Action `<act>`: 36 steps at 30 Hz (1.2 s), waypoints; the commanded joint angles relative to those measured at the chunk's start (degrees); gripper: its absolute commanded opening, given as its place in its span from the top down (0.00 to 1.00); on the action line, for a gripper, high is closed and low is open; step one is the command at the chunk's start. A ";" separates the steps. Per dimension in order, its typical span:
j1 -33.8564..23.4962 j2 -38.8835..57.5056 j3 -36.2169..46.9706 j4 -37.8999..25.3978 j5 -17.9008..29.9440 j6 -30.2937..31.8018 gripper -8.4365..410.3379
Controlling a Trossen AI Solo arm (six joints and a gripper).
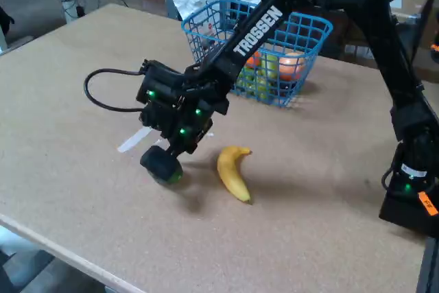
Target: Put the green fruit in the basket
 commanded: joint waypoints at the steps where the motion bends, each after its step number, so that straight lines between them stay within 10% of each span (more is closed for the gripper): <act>1: 0.04 0.02 -0.02 0.15 -0.31 0.02 0.28; 16: 0.11 0.02 -0.02 0.28 -0.28 0.31 0.58; 36: 0.33 -14.38 -0.02 -7.15 1.55 0.46 0.59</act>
